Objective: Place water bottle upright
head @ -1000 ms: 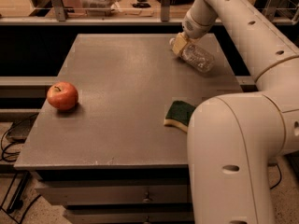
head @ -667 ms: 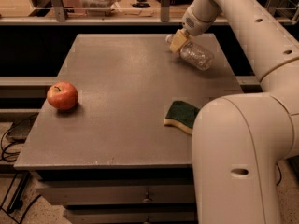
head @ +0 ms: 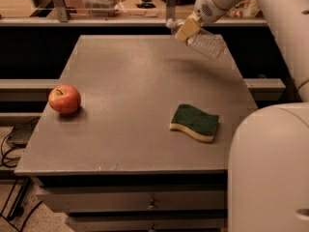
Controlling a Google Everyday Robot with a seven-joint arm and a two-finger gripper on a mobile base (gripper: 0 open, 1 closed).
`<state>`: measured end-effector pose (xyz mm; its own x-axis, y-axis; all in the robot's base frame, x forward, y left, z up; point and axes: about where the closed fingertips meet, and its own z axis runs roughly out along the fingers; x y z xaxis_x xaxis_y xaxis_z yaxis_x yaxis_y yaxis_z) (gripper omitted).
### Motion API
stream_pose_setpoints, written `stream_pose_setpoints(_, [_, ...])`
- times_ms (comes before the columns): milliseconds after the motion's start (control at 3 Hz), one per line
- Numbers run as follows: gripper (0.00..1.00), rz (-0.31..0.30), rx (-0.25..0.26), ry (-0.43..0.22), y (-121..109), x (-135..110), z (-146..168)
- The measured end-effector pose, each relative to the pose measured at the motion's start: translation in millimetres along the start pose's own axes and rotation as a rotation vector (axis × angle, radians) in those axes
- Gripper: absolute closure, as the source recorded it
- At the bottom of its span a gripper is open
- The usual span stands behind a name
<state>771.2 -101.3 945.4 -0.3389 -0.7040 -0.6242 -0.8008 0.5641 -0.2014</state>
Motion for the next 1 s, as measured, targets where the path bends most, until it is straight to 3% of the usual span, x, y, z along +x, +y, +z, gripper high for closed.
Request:
stream_pose_setpoints(333, [1.0, -0.097, 0.042, -0.085, 0.2, -5.3, -28.4])
stream_pose_setpoints(667, [1.0, -0.188, 0.131, -0.231, 1.2, -7.0, -74.0])
stream_pose_setpoints(1000, [1.0, -0.2, 0.147, -0.245, -3.6, -4.8, -73.8])
